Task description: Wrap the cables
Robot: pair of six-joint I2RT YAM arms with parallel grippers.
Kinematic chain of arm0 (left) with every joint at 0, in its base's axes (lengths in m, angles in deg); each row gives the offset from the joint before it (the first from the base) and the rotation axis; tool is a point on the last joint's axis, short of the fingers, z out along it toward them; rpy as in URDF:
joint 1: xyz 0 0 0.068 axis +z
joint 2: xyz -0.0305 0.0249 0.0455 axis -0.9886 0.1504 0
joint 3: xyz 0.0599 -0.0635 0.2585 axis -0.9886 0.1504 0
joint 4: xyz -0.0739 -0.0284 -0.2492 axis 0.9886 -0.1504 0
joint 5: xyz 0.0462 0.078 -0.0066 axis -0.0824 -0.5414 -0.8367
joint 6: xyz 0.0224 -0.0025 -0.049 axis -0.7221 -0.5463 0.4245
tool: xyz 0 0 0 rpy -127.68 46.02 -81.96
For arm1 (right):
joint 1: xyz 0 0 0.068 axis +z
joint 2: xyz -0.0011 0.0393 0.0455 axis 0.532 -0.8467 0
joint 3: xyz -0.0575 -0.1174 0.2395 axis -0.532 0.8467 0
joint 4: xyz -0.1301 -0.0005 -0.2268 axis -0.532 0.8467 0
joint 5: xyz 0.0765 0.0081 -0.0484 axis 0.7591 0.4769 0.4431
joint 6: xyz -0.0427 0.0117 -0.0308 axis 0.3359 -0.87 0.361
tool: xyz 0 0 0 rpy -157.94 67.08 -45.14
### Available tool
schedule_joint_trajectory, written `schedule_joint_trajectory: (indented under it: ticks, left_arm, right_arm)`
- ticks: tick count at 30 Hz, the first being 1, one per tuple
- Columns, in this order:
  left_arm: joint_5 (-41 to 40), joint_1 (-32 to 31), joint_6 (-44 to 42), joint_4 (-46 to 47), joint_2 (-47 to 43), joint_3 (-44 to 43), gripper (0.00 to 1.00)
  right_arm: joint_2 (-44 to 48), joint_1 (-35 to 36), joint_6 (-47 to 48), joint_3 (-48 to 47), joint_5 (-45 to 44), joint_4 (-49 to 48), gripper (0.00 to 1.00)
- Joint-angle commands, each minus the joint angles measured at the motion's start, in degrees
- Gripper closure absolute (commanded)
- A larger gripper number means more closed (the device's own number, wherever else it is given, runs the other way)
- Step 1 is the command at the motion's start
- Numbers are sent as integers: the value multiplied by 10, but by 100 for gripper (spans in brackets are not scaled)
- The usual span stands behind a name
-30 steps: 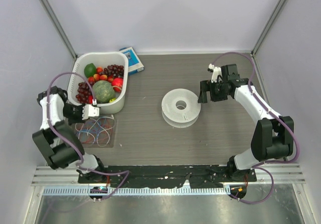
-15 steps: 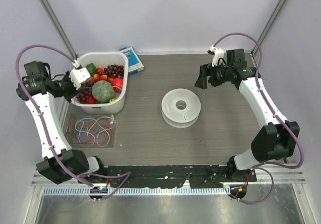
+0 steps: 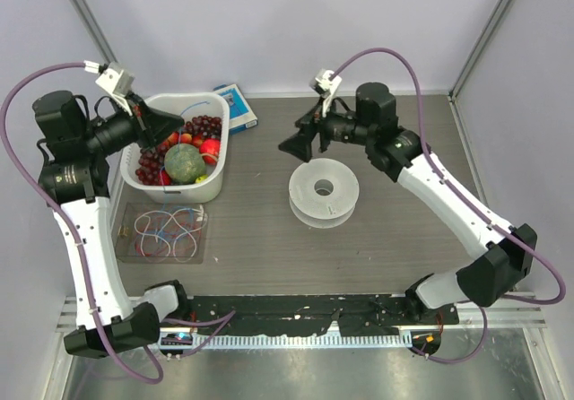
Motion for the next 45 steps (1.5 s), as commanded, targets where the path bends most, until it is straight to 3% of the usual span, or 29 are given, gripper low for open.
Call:
schedule_joint_trajectory:
  ticks: [1, 10, 22, 25, 26, 30, 32, 34, 36, 39, 45]
  left_arm:
    - [41, -10, 242, 177, -18, 22, 100]
    - [52, -15, 423, 321, -36, 8, 100]
    - [55, -15, 453, 332, -52, 25, 100]
    - [53, -16, 469, 333, -47, 28, 100]
    - [52, -15, 469, 333, -46, 29, 100]
    - [52, -15, 474, 332, -44, 32, 99]
    - [51, -14, 465, 306, -37, 30, 79]
    - [32, -14, 419, 236, -25, 21, 38]
    - [8, -5, 358, 128, -7, 1, 13]
    - [-22, 25, 225, 17, 10, -3, 1]
    - [5, 143, -51, -171, 38, 53, 1]
  right_arm:
    - [-16, 87, -34, -47, -36, -171, 11]
    - [-120, 216, -63, -118, -110, -327, 11]
    - [-197, 280, -75, -190, -125, -409, 15]
    - [-211, 291, -65, -210, -122, -408, 32]
    - [-214, 293, -60, -212, -123, -408, 46]
    - [-216, 294, -55, -230, -147, -401, 85]
    - [-210, 294, -52, -235, -165, -398, 99]
    - [-199, 293, -46, -234, -181, -395, 99]
    - [-185, 292, -38, -234, -196, -394, 99]
    - [-168, 288, -22, -234, -218, -390, 99]
    - [-128, 282, 16, -222, -239, -383, 99]
